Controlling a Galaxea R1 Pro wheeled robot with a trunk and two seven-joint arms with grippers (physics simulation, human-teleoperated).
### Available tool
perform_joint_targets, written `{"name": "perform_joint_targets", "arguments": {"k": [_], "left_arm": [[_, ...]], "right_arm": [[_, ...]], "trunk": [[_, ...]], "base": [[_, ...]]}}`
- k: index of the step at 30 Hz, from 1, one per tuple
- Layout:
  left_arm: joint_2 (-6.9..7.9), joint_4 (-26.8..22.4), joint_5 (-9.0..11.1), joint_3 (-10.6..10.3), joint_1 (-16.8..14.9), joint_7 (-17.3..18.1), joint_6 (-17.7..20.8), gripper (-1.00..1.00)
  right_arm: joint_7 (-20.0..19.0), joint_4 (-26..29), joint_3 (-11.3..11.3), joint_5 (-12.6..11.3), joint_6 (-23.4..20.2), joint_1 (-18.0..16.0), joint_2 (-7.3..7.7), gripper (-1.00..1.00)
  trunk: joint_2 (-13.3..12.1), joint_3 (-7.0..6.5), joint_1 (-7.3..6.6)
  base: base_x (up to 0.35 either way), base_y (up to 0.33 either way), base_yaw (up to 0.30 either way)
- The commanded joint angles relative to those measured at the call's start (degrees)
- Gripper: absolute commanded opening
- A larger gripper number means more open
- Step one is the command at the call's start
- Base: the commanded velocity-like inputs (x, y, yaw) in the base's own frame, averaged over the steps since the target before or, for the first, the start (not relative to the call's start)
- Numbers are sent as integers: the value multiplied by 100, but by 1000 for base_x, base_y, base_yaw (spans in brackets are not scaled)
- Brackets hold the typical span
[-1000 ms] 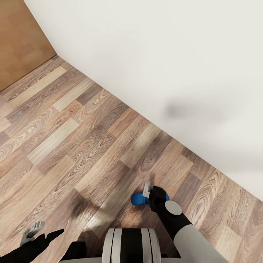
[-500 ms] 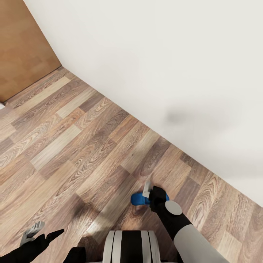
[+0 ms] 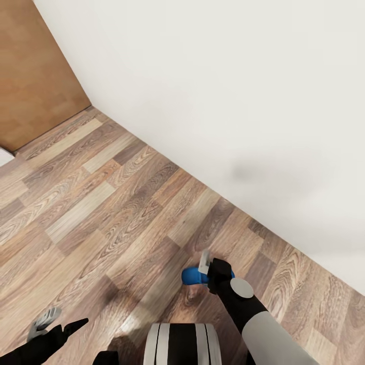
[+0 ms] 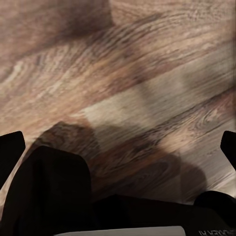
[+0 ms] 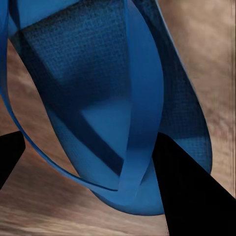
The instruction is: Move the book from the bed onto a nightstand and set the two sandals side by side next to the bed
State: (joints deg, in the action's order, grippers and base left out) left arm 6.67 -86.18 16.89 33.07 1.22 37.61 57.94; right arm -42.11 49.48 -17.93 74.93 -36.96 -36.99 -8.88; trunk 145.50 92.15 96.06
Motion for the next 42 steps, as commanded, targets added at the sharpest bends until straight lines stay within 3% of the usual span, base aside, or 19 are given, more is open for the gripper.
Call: {"name": "perform_joint_targets", "arguments": {"k": [1, 42], "left_arm": [[1, -4, -12, 6, 1, 27, 24, 100], [17, -4, -19, 24, 1, 27, 24, 100]], "right_arm": [[-50, 7, -10, 39, -23, -2, 0, -100], [-26, 9, 8, 22, -21, -1, 1, -100]], "trunk": [[0, -20, -3], [-55, -928, -109]], "base": [[0, 0, 0], [0, 0, 0]]}}
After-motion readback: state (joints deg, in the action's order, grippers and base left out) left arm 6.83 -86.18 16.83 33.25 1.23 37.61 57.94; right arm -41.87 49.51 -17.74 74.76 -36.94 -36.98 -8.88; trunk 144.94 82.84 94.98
